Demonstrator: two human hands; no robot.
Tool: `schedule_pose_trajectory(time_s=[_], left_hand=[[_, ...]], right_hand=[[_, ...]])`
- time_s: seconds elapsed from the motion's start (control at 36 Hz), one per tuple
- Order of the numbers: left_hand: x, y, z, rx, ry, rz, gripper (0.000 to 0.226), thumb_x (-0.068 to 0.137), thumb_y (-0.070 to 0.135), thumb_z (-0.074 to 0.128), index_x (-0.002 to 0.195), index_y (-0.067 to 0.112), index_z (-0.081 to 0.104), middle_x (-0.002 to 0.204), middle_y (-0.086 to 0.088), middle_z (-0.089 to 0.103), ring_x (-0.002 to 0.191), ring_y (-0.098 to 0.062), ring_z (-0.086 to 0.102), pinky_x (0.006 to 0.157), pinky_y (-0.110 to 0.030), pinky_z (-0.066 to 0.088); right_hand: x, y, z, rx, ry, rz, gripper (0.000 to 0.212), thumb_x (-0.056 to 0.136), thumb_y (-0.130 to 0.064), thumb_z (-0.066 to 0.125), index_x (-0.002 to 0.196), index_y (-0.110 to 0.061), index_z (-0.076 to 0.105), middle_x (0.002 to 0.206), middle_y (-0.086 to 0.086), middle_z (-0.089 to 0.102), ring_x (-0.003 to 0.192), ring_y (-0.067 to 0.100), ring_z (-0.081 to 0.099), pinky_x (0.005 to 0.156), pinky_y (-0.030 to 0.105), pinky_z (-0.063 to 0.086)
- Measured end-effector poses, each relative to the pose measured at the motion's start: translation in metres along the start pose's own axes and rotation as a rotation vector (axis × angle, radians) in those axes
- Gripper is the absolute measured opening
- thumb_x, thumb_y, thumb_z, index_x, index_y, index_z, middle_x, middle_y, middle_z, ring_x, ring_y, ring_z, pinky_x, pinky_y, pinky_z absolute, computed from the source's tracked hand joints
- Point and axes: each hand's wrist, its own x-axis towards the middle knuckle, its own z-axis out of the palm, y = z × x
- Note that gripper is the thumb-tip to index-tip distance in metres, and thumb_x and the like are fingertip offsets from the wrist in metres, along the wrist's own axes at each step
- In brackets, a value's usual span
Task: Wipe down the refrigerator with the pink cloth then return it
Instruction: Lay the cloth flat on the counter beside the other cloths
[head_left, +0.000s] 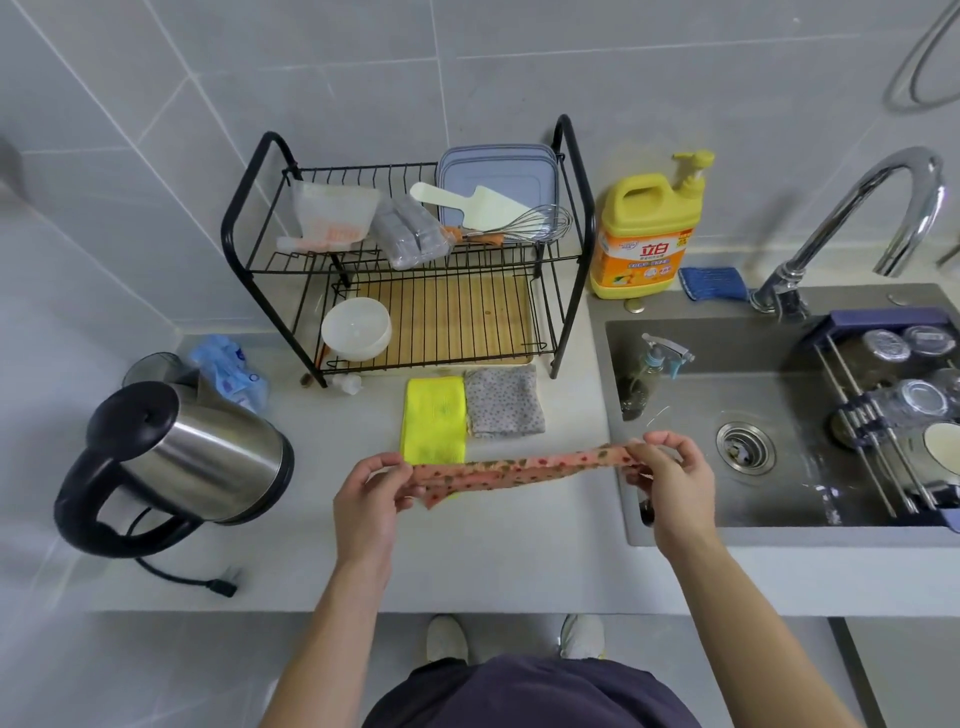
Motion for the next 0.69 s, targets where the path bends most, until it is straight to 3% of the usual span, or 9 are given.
schedule_pose_trajectory(time_s=[0.14, 0.17, 0.22, 0.28, 0.36, 0.42, 0.53, 0.64, 0.69], left_hand=[[0.004, 0.003, 0.001, 0.016, -0.003, 0.057, 0.011, 0.092, 0.004, 0.073, 0.094, 0.014, 0.077, 0.086, -0.002, 0.077, 0.088, -0.020, 0.069, 0.083, -0.034, 0.054], [0.004, 0.003, 0.000, 0.015, -0.007, 0.066, 0.011, 0.092, 0.004, 0.074, 0.094, 0.014, 0.077, 0.085, -0.001, 0.077, 0.089, -0.020, 0.068, 0.087, -0.035, 0.054], [0.003, 0.001, -0.004, 0.041, -0.025, 0.084, 0.012, 0.091, 0.004, 0.075, 0.093, 0.015, 0.078, 0.086, -0.002, 0.078, 0.089, -0.019, 0.069, 0.088, -0.034, 0.054], [-0.001, -0.010, -0.009, 0.120, -0.052, 0.083, 0.013, 0.090, 0.001, 0.075, 0.092, 0.014, 0.077, 0.083, -0.005, 0.077, 0.082, -0.016, 0.068, 0.084, -0.032, 0.054], [-0.009, -0.046, -0.024, 0.309, -0.111, -0.011, 0.015, 0.085, 0.005, 0.080, 0.083, 0.019, 0.077, 0.077, -0.002, 0.077, 0.077, -0.020, 0.067, 0.074, -0.035, 0.052], [-0.016, -0.077, -0.037, 0.501, -0.164, -0.093, 0.014, 0.086, 0.012, 0.082, 0.080, 0.024, 0.077, 0.083, 0.002, 0.079, 0.083, -0.023, 0.071, 0.072, -0.034, 0.052], [-0.024, -0.103, -0.049, 0.739, -0.263, -0.123, 0.010, 0.089, 0.021, 0.081, 0.086, 0.030, 0.077, 0.095, 0.014, 0.077, 0.097, -0.010, 0.073, 0.087, -0.038, 0.059], [-0.019, -0.086, -0.045, 0.898, -0.271, -0.073, 0.006, 0.094, 0.030, 0.074, 0.090, 0.034, 0.074, 0.093, 0.016, 0.075, 0.085, -0.002, 0.069, 0.071, -0.020, 0.049], [-0.017, -0.079, -0.042, 0.939, -0.243, -0.035, 0.010, 0.097, 0.032, 0.068, 0.089, 0.033, 0.074, 0.086, 0.012, 0.073, 0.077, -0.001, 0.066, 0.061, -0.015, 0.042]], right_hand=[[0.004, 0.001, -0.001, 0.009, -0.002, -0.050, 0.019, 0.093, 0.006, 0.068, 0.090, -0.013, 0.067, 0.085, 0.012, 0.071, 0.084, 0.023, 0.070, 0.088, 0.031, 0.058], [0.004, 0.001, -0.003, -0.009, 0.000, -0.062, 0.020, 0.092, 0.006, 0.068, 0.089, -0.014, 0.068, 0.086, 0.010, 0.072, 0.085, 0.021, 0.071, 0.087, 0.029, 0.059], [0.004, 0.003, -0.006, -0.069, 0.012, -0.068, 0.021, 0.092, 0.005, 0.068, 0.087, -0.016, 0.068, 0.084, 0.009, 0.075, 0.076, 0.014, 0.072, 0.069, 0.019, 0.057], [0.002, 0.012, -0.011, -0.204, 0.037, -0.038, 0.015, 0.089, -0.004, 0.073, 0.082, -0.016, 0.067, 0.074, 0.006, 0.072, 0.056, 0.009, 0.063, 0.054, 0.021, 0.047], [0.003, 0.043, -0.028, -0.510, 0.026, 0.074, 0.015, 0.082, -0.019, 0.081, 0.074, -0.016, 0.068, 0.062, -0.002, 0.070, 0.062, 0.022, 0.063, 0.064, 0.036, 0.051], [0.002, 0.066, -0.038, -0.664, 0.008, 0.166, 0.010, 0.085, -0.019, 0.081, 0.084, -0.017, 0.071, 0.073, 0.002, 0.073, 0.077, 0.027, 0.070, 0.076, 0.042, 0.057], [-0.008, 0.083, -0.046, -0.811, 0.036, 0.234, 0.017, 0.088, -0.018, 0.076, 0.101, -0.018, 0.066, 0.086, -0.001, 0.067, 0.082, 0.023, 0.064, 0.071, 0.036, 0.050], [-0.001, 0.082, -0.044, -0.827, 0.028, 0.263, 0.022, 0.087, -0.017, 0.077, 0.107, -0.014, 0.068, 0.101, 0.009, 0.073, 0.093, 0.028, 0.064, 0.076, 0.034, 0.046], [0.004, 0.077, -0.042, -0.815, 0.002, 0.288, 0.020, 0.085, -0.015, 0.079, 0.104, -0.010, 0.073, 0.095, 0.009, 0.076, 0.090, 0.028, 0.066, 0.072, 0.034, 0.046]])
